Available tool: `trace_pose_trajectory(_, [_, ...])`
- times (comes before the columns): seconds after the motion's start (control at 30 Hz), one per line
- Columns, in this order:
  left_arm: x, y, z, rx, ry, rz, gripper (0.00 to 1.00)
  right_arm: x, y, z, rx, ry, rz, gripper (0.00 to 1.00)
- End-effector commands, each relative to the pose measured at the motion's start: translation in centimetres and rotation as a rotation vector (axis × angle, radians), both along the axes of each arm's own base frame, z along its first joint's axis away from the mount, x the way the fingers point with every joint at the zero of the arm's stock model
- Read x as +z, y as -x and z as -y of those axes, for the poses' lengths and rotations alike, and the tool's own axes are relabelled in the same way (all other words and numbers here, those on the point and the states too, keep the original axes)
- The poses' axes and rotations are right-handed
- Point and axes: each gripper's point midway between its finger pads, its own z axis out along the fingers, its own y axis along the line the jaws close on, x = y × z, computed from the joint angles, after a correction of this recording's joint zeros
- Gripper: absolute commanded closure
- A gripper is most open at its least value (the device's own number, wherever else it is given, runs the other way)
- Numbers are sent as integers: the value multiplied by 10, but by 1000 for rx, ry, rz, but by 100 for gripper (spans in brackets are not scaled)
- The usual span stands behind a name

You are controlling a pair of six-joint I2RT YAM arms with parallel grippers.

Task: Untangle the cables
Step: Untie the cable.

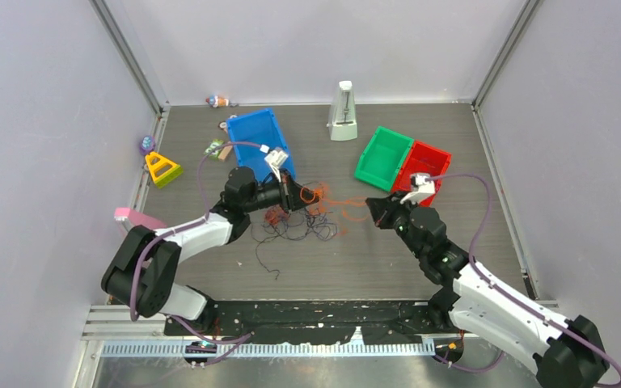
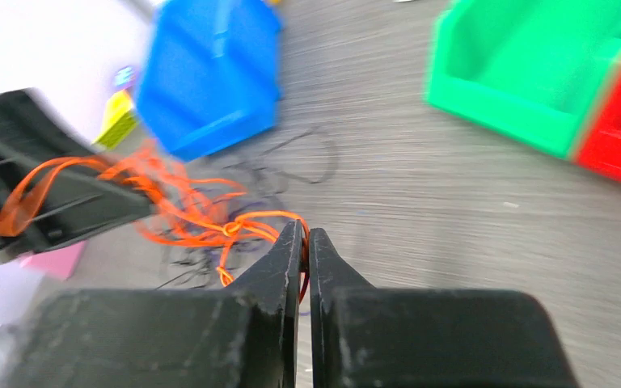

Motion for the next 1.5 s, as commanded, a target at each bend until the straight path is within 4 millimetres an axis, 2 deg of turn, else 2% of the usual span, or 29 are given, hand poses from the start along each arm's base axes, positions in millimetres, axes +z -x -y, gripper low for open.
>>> trace_pose_trajectory(0.0, [19,-27,-22,157,16,86,100,-32,-7,74,-348,102,-67,94])
trace_pose_trajectory(0.07, [14,-32,-29,209,-12,77,100,-35,-4,95,-457,94,-82,95])
trace_pose_trajectory(0.1, [11,-37,-36,258,-33,74,100,-36,-1,113,-538,112,-89,95])
trace_pose_trajectory(0.2, [3,-46,-58,380,-94,70,100,-31,4,143,-668,124,-83,95])
trace_pose_trajectory(0.3, [0,-51,-79,485,-149,74,100,-13,6,162,-727,177,-50,95])
trace_pose_trajectory(0.33, [-3,-54,-88,535,-176,66,100,-13,10,172,-760,211,-66,95])
trace_pose_trajectory(0.37, [-8,-56,-99,600,-205,48,100,-2,12,184,-826,218,-56,95])
trace_pose_trajectory(0.4, [-11,-57,-112,667,-226,36,100,-4,19,196,-872,261,-83,95])
trace_pose_trajectory(0.43, [-14,-58,-125,731,-246,29,100,11,22,210,-957,251,-70,95])
trace_pose_trajectory(0.5, [-13,-59,-148,850,-263,46,100,24,31,229,-1056,276,-80,95])
trace_pose_trajectory(0.57, [-9,-59,-159,909,-258,61,100,34,35,235,-1080,292,-77,95])
trace_pose_trajectory(0.77, [-9,-59,-143,811,-284,62,98,56,28,225,-985,271,-9,95])
trace_pose_trajectory(0.83, [-6,-56,-128,718,-274,82,83,71,21,213,-899,281,28,95])
trace_pose_trajectory(0.9, [-5,-55,-119,674,-252,83,69,89,12,192,-773,272,63,95])
trace_pose_trajectory(0.93, [-6,-55,-118,669,-249,81,65,105,7,177,-685,264,94,95])
trace_pose_trajectory(0.97, [-6,-56,-117,666,-252,77,65,112,5,170,-643,259,108,95])
trace_pose_trajectory(1.0, [-8,-56,-117,664,-262,73,65,129,3,158,-578,251,136,95])
trace_pose_trajectory(1.03, [-8,-57,-117,663,-268,68,67,136,2,153,-549,248,149,95])
trace_pose_trajectory(1.07, [-10,-56,-117,662,-273,67,77,153,1,146,-511,238,176,95])
trace_pose_trajectory(1.1, [-9,-56,-116,657,-271,68,92,161,1,144,-497,238,185,95])
trace_pose_trajectory(1.13, [-8,-56,-115,649,-266,74,100,178,1,140,-473,232,208,95])
trace_pose_trajectory(1.17, [-7,-55,-113,637,-262,79,100,182,1,138,-463,238,207,95])
trace_pose_trajectory(1.2, [-5,-54,-108,609,-253,90,100,195,0,133,-440,231,222,95])
trace_pose_trajectory(1.23, [-3,-53,-101,566,-245,98,90,198,1,130,-421,235,222,95])
trace_pose_trajectory(1.37, [0,-44,-69,387,-215,113,51,232,-1,115,-347,208,267,95])
trace_pose_trajectory(1.47, [0,-38,-47,295,-226,145,31,255,0,109,-316,189,304,95])
